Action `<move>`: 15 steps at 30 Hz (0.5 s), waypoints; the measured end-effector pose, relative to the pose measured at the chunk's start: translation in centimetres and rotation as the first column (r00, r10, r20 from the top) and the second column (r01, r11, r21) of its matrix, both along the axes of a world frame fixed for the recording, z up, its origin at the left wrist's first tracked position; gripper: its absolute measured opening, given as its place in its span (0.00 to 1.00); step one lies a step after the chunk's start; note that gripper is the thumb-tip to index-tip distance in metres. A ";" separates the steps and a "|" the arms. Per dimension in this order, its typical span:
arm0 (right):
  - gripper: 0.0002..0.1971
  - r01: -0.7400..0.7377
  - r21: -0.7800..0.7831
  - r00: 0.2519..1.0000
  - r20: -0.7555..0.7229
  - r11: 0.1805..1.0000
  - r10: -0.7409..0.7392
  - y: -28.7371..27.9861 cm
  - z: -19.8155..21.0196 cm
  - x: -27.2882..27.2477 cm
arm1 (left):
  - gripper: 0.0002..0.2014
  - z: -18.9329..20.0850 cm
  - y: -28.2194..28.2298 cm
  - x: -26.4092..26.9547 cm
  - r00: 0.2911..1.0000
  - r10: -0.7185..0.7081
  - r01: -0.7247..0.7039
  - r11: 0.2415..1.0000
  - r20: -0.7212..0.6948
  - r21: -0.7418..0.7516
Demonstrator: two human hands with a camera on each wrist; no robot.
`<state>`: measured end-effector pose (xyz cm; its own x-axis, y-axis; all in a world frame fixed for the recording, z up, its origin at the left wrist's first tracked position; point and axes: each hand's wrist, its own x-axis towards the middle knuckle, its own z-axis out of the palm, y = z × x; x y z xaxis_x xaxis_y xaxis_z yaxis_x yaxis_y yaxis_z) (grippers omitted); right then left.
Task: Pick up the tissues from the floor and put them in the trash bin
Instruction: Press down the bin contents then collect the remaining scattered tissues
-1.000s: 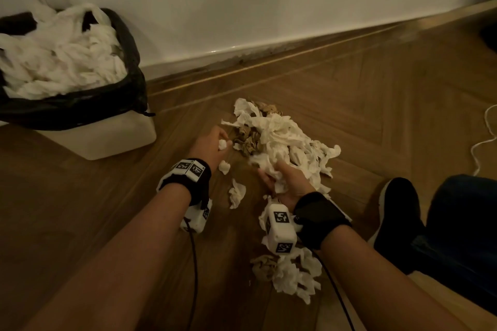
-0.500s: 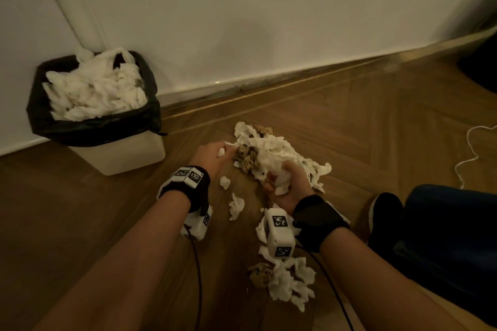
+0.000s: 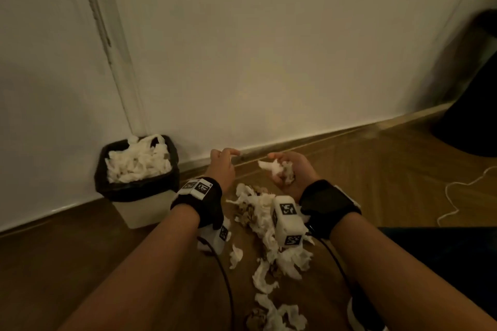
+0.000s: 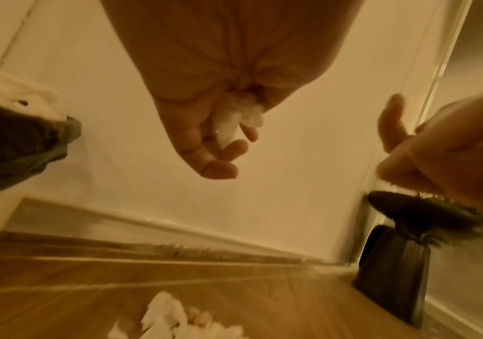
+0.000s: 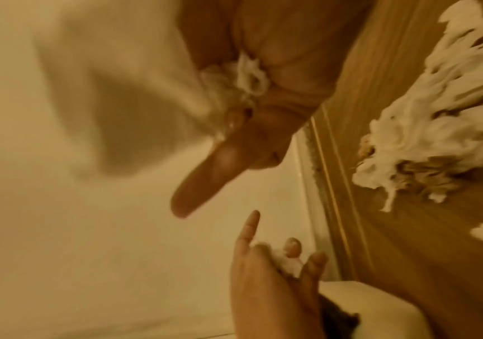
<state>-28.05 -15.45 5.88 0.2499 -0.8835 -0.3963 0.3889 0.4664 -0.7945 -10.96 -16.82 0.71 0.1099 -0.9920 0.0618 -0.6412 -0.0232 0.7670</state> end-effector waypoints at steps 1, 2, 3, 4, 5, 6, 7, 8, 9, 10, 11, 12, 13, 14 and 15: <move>0.14 -0.025 -0.005 0.999 0.024 1.000 0.025 0.1 1.6 0.0 | 0.20 1.3 0.4 0.1 1.000 0.000 0.000 1.000 0.000 -0.006; 0.13 -0.054 -0.020 0.998 0.033 0.998 0.054 0.2 3.2 0.0 | 0.20 2.6 0.8 0.2 1.000 0.002 -0.002 1.000 0.006 -0.023; 0.11 -0.091 -0.038 0.996 0.020 0.995 0.092 0.4 4.6 -0.1 | 0.21 3.9 1.2 0.3 1.000 0.006 -0.006 0.999 0.011 -0.052; 0.09 -0.137 -0.061 0.990 -0.026 0.989 0.135 0.6 5.9 -0.1 | 0.21 5.2 1.5 0.4 1.000 0.005 -0.004 0.996 0.009 -0.088; 0.07 -0.186 -0.090 0.981 -0.081 0.978 0.179 0.8 7.0 -0.2 | 0.21 6.4 1.9 0.5 1.000 -0.003 0.003 0.993 0.001 -0.121; 0.06 -0.222 -0.135 0.970 -0.135 0.966 0.204 1.1 8.0 -0.2 | 0.21 7.7 2.3 0.6 1.000 -0.015 0.013 0.989 -0.014 -0.147; 0.07 -0.239 -0.182 0.961 -0.185 0.954 0.205 1.2 8.8 -0.2 | 0.20 8.9 2.7 0.6 0.999 -0.026 0.019 0.986 -0.040 -0.166; 0.07 -0.236 -0.227 0.954 -0.242 0.945 0.180 1.5 9.6 -0.1 | 0.19 10.1 3.2 0.6 0.997 -0.031 0.016 0.983 -0.077 -0.181; 0.09 -0.226 -0.263 0.944 -0.298 0.938 0.144 1.7 10.3 -0.1 | 0.17 11.1 3.7 0.6 0.994 -0.026 0.005 0.981 -0.107 -0.196; 0.14 -0.214 -0.299 0.930 -0.353 0.930 0.100 2.0 11.0 -0.2 | 0.16 12.1 4.3 0.6 0.993 -0.016 -0.010 0.977 -0.116 -0.214; 0.20 -0.208 -0.321 0.924 -0.375 0.924 0.078 2.2 11.5 -0.2 | 0.16 13.0 4.8 0.6 0.995 -0.006 -0.017 0.973 -0.102 -0.230; 0.26 -0.215 -0.326 0.931 -0.352 0.920 0.093 2.5 12.0 -0.2 | 0.16 13.7 5.3 0.7 0.998 0.001 -0.017 0.970 -0.068 -0.241; 0.29 -0.228 -0.316 0.948 -0.288 0.921 0.136 2.8 12.5 -0.2 | 0.17 14.3 5.8 1.0 1.000 0.014 -0.016 0.968 -0.010 -0.252; 0.30 -0.233 -0.297 0.964 -0.198 0.926 0.179 3.1 12.8 -0.2 | 0.17 14.8 6.3 1.4 0.997 0.033 -0.014 0.965 0.069 -0.261; 0.28 -0.228 -0.276 0.972 -0.111 0.934 0.205 3.2 13.1 0.0 | 0.18 15.3 6.6 1.8 0.987 0.054 -0.013 0.965 0.148 -0.263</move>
